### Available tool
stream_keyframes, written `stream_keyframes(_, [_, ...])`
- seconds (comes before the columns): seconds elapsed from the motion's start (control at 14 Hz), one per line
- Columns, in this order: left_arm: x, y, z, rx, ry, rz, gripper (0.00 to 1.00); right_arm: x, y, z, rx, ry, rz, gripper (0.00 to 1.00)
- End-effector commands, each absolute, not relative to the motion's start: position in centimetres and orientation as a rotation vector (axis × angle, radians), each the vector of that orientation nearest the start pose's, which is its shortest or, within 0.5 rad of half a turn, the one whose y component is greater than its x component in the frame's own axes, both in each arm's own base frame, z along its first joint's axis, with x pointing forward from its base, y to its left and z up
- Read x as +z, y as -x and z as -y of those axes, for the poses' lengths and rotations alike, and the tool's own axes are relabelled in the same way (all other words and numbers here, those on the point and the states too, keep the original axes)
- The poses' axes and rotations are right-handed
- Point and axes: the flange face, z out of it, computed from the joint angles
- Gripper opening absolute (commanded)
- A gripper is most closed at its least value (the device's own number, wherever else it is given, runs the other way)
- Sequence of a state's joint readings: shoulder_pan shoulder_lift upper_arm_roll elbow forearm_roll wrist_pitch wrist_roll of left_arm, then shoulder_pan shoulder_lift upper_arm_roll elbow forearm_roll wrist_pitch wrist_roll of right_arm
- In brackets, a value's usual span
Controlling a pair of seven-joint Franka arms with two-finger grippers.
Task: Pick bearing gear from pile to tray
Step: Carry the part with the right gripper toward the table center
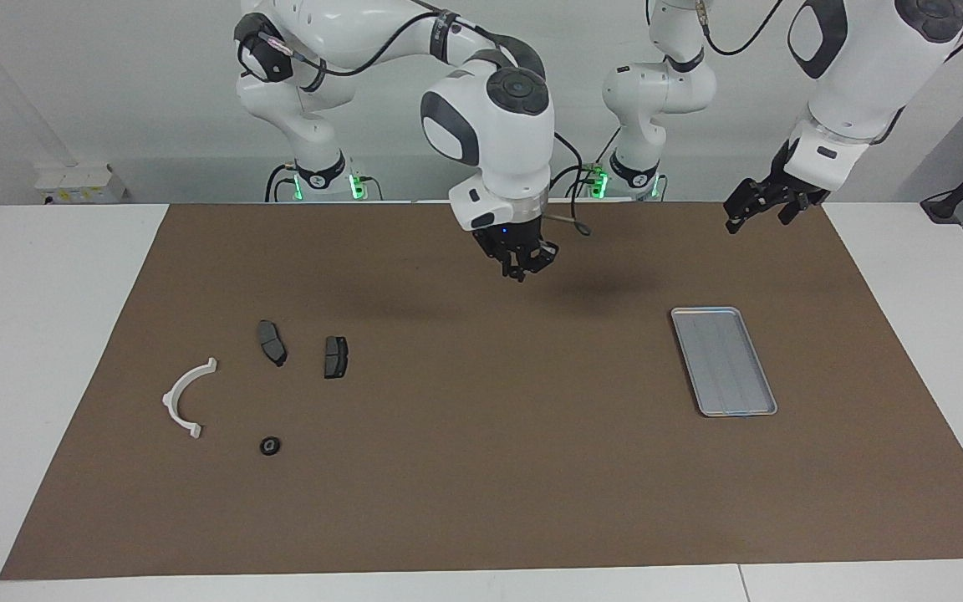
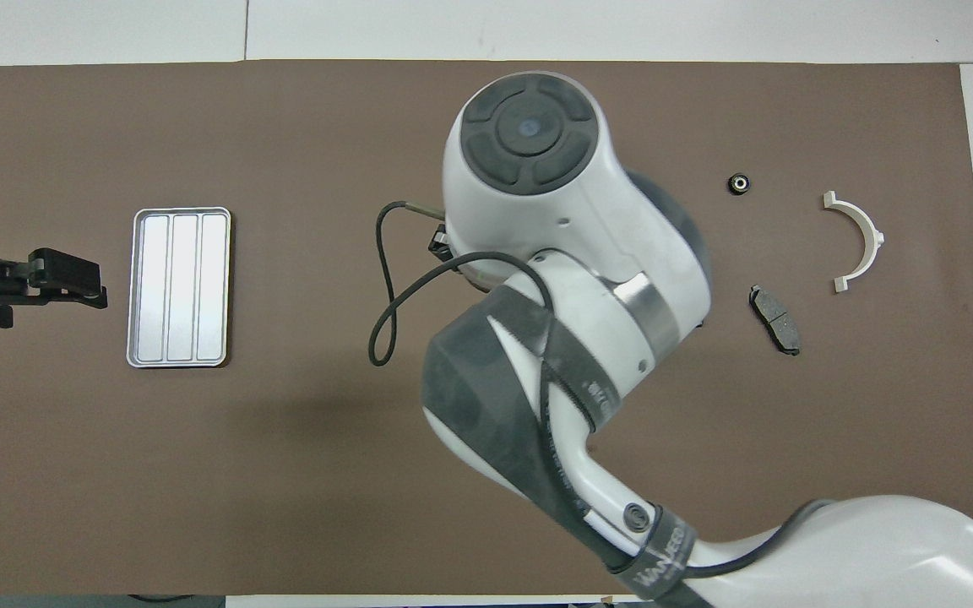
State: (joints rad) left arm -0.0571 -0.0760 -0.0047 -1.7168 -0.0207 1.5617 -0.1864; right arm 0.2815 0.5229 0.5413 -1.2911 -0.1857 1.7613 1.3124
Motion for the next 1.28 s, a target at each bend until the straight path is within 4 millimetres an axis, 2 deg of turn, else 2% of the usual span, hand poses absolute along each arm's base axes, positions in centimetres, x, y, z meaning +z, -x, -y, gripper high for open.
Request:
stream_keyframes(0.0, [60.1,-51.9,3.4,0.131,3.144,0.187,1.0,42.5,-53.4,-46.7,0.05,3.006,-0.846,0.0])
stream_keyframes(0.14, [60.2,-51.8,3.4,0.129,3.144,0.187,1.0,37.8,-53.0,-49.1,-0.019,3.02,-0.898,0.0])
stream_keyframes(0.28, [60.2,-51.8,3.4,0.129,3.144,0.184,1.0,34.7,-53.3,-50.1,-0.011,2.975,-0.932,0.0])
stream_keyframes(0.64, [60.1,-51.9,3.4,0.133,3.144,0.187,1.0,29.9,-53.2,-50.7,-0.071,2.954,-0.918,0.0])
stream_keyframes(1.07, [60.2,-51.8,3.5,0.129,3.146,0.16,1.0,28.9,-53.2,-50.3,-0.078,2.948,-0.933,0.0])
stream_keyframes(1.14, [60.3,-52.0,3.5,0.107,3.148,0.165,1.0,29.0,-53.1,-50.3,-0.077,2.952,-0.94,0.22])
stream_keyframes(1.21, [60.4,-52.4,3.6,0.062,3.153,0.159,1.0,29.0,-53.2,-50.3,-0.076,2.954,-0.945,0.65])
